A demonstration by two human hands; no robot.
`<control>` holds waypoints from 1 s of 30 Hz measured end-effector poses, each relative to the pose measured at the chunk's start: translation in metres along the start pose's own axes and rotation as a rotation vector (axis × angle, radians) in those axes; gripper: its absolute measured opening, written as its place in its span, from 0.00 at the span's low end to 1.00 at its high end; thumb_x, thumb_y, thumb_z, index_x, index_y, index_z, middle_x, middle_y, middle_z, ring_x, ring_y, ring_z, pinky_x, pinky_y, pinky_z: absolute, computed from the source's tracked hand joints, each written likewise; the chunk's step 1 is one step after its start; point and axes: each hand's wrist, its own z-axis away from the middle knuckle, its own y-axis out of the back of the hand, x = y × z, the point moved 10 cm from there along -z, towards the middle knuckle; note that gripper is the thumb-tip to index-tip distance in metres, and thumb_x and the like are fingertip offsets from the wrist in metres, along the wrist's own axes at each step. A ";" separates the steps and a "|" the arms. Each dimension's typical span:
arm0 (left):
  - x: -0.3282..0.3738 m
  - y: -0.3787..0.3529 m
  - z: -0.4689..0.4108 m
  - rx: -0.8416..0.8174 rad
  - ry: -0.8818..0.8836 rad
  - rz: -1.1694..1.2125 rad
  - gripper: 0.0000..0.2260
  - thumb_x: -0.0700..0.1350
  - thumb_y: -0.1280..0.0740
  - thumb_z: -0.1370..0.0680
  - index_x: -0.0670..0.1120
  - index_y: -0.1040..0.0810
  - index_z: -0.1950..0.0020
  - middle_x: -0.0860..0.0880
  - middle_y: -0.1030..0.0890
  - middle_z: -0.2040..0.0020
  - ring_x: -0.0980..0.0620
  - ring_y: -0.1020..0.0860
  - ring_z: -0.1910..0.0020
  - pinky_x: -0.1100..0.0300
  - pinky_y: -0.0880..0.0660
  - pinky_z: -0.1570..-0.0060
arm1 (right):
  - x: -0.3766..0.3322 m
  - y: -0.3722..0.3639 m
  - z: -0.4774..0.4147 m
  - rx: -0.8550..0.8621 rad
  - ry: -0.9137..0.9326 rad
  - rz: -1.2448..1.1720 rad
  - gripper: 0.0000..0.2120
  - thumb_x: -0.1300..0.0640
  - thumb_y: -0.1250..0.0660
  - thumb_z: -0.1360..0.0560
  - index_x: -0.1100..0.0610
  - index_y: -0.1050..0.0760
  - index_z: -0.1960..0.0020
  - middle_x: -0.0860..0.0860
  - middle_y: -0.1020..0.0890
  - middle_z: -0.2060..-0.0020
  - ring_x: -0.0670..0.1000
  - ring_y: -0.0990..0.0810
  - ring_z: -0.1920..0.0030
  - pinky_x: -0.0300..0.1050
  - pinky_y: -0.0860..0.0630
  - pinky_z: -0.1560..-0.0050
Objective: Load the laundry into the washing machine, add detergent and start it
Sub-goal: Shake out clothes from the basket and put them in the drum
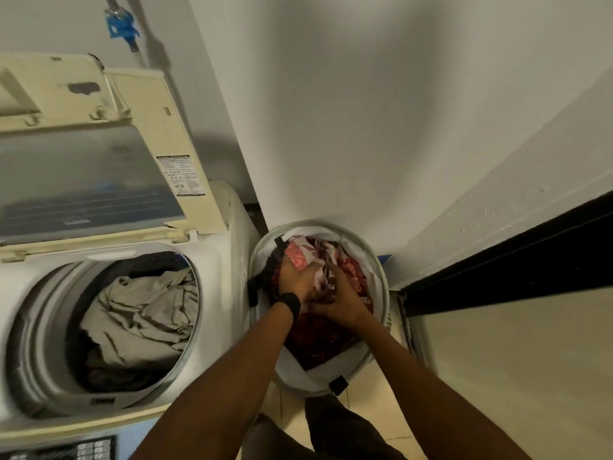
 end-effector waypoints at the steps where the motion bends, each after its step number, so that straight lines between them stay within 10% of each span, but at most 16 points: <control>1: 0.010 -0.003 0.008 -0.050 -0.004 0.009 0.29 0.47 0.25 0.24 0.47 0.29 0.25 0.47 0.19 0.36 0.46 0.20 0.38 0.48 0.23 0.34 | -0.009 -0.006 0.002 -0.007 0.024 -0.030 0.51 0.59 0.18 0.32 0.53 0.47 0.19 0.43 0.34 0.31 0.43 0.33 0.30 0.31 0.33 0.34; 6: 0.068 -0.021 0.045 -0.439 -0.027 0.108 0.10 0.33 0.32 0.19 0.43 0.23 0.40 0.42 0.17 0.52 0.53 0.16 0.62 0.62 0.17 0.60 | -0.023 0.019 0.011 0.290 0.051 -0.060 0.46 0.33 0.30 0.29 0.57 0.39 0.21 0.52 0.27 0.28 0.52 0.29 0.29 0.51 0.32 0.27; 11: 0.094 0.004 0.051 -0.417 -0.264 -0.048 0.17 0.31 0.35 0.20 0.44 0.23 0.33 0.41 0.17 0.48 0.49 0.18 0.50 0.56 0.19 0.44 | -0.057 0.062 0.012 0.412 0.126 -0.031 0.23 0.50 0.36 0.20 0.60 0.26 0.29 0.53 0.19 0.38 0.54 0.22 0.38 0.43 0.29 0.39; 17: 0.041 0.007 0.061 -0.479 -0.440 -0.527 0.43 0.56 0.22 0.28 0.55 0.41 0.18 0.51 0.32 0.23 0.53 0.32 0.26 0.54 0.34 0.26 | -0.047 0.085 0.005 0.535 -0.005 -0.179 0.14 0.49 0.30 0.21 0.58 0.25 0.43 0.50 0.19 0.54 0.55 0.17 0.49 0.52 0.20 0.50; 22: 0.080 0.041 0.058 -0.152 -0.552 -0.474 0.16 0.45 0.32 0.17 0.46 0.22 0.30 0.45 0.18 0.36 0.50 0.22 0.38 0.57 0.27 0.35 | -0.028 0.096 0.012 0.603 -0.061 -0.334 0.21 0.47 0.24 0.25 0.56 0.28 0.41 0.52 0.19 0.51 0.57 0.17 0.49 0.58 0.18 0.44; 30: 0.141 0.063 0.048 -0.035 -0.377 -0.012 0.09 0.52 0.38 0.14 0.57 0.22 0.53 0.45 0.16 0.46 0.42 0.17 0.44 0.43 0.20 0.40 | 0.012 0.082 0.038 0.598 -0.062 -0.359 0.25 0.52 0.24 0.24 0.57 0.31 0.33 0.55 0.19 0.42 0.56 0.17 0.45 0.53 0.19 0.46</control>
